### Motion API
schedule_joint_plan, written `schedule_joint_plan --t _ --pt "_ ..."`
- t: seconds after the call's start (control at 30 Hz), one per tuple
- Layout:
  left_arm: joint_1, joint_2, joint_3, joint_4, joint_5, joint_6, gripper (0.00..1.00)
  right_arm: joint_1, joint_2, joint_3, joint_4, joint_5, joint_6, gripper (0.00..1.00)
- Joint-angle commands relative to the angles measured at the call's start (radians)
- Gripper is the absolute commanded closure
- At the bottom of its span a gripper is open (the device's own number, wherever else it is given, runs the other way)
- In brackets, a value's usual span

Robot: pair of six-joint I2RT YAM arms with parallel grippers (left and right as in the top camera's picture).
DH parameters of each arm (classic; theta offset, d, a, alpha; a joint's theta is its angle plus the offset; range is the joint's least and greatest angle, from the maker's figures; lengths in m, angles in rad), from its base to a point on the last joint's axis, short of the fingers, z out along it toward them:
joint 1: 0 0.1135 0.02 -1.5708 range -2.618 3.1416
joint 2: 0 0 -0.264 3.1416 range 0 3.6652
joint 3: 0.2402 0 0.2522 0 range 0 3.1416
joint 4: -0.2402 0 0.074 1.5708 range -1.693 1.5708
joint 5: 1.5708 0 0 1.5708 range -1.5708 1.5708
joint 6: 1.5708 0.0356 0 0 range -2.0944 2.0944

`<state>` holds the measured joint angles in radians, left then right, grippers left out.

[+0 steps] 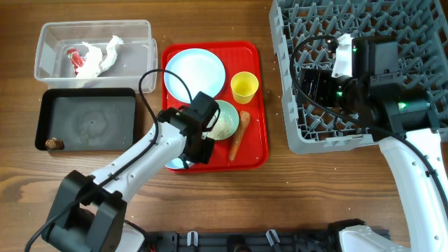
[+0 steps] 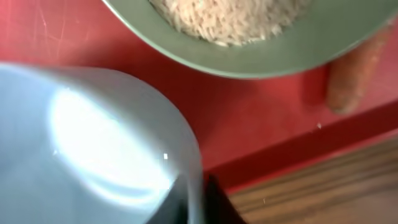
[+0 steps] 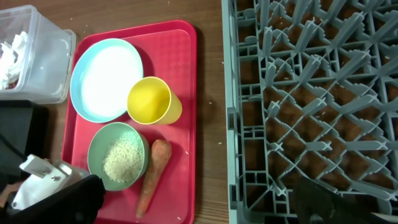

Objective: Sort waste into correct bins and load items into the dishwasher rack
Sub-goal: 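Return the empty blue bowl to the red tray with the left gripper, then grasp the green bowl of rice with the left gripper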

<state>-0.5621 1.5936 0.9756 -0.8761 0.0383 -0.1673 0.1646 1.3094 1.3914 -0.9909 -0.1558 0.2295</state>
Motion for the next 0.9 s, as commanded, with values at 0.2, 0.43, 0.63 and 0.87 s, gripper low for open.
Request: schedule_joint_plan --t 0.2,0.43,0.63,0.87 --pt "-0.003 0.005 -0.010 0.053 -0.029 -0.005 0.57 -0.002 0.011 0.020 0.004 0.000 -0.020 0.00" --pt "-0.017 0.003 0.178 0.016 -0.029 0.103 0.46 -0.002 0.011 0.020 0.007 0.000 -0.019 0.00" --pt "-0.072 0.056 0.182 0.085 -0.028 0.378 0.33 -0.002 0.024 0.020 0.006 0.000 -0.017 0.00" --pt "-0.087 0.212 0.182 0.170 -0.042 0.452 0.36 -0.002 0.073 0.020 -0.006 0.000 -0.009 0.00"
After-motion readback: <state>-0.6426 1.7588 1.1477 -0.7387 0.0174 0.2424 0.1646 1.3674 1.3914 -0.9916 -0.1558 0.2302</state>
